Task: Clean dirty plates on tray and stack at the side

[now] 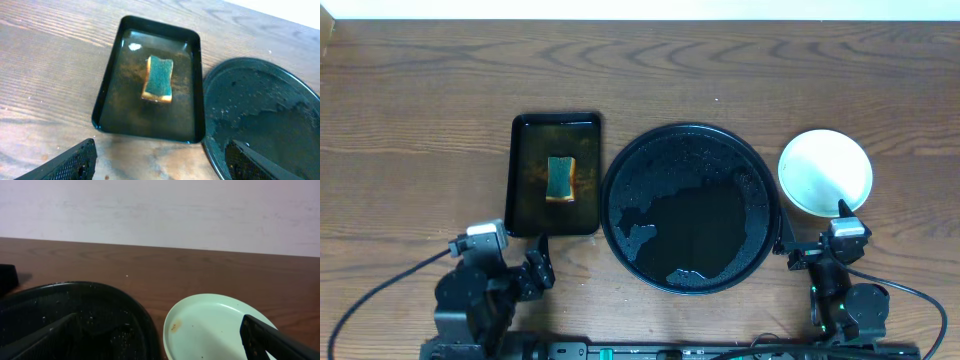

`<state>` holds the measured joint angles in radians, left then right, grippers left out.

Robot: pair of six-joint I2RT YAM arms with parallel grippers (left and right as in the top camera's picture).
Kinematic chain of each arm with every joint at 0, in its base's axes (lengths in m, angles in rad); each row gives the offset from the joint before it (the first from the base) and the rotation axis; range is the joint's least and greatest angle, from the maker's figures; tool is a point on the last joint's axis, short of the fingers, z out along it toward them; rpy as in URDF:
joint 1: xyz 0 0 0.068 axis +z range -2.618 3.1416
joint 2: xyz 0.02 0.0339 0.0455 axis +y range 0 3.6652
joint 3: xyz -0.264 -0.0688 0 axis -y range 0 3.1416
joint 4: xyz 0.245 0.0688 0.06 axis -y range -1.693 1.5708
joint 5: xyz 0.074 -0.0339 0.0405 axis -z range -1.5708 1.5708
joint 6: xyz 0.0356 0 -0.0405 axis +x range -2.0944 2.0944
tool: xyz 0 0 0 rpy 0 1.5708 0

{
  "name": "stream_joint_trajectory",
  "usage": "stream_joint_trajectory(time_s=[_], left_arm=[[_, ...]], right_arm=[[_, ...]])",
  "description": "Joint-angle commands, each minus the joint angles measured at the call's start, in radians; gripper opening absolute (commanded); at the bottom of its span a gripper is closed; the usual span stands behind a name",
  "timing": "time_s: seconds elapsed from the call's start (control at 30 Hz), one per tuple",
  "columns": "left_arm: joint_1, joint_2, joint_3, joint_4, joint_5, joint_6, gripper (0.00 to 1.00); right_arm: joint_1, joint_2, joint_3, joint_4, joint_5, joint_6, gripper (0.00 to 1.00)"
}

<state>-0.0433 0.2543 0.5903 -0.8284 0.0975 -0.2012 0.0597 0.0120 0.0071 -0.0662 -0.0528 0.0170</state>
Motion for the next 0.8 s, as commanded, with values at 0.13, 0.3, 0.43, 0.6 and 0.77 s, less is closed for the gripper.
stream_joint_trajectory(time_s=[0.13,0.3,0.43,0.6,0.77], left_arm=[[0.06,-0.243,-0.284,0.223,0.016,0.024,0.82],[0.069,-0.253,-0.407,0.464,0.026,0.031,0.82],[0.071,-0.253,-0.53,0.76,0.026,0.09,0.82],[0.071,-0.253,-0.586,0.92,0.031,0.172,0.82],[0.071,-0.253,-0.586,0.769,0.034,0.178,0.82]], right_arm=[[-0.012,-0.005,-0.002,-0.005,-0.007,-0.011,0.99],[-0.012,-0.005,-0.002,-0.004,-0.007,-0.011,0.99],[-0.012,-0.005,-0.002,-0.005,-0.008,-0.011,0.99],[-0.012,-0.005,-0.002,-0.005,-0.007,-0.011,0.99],[-0.012,-0.005,-0.002,-0.004,-0.007,-0.011,0.99]])
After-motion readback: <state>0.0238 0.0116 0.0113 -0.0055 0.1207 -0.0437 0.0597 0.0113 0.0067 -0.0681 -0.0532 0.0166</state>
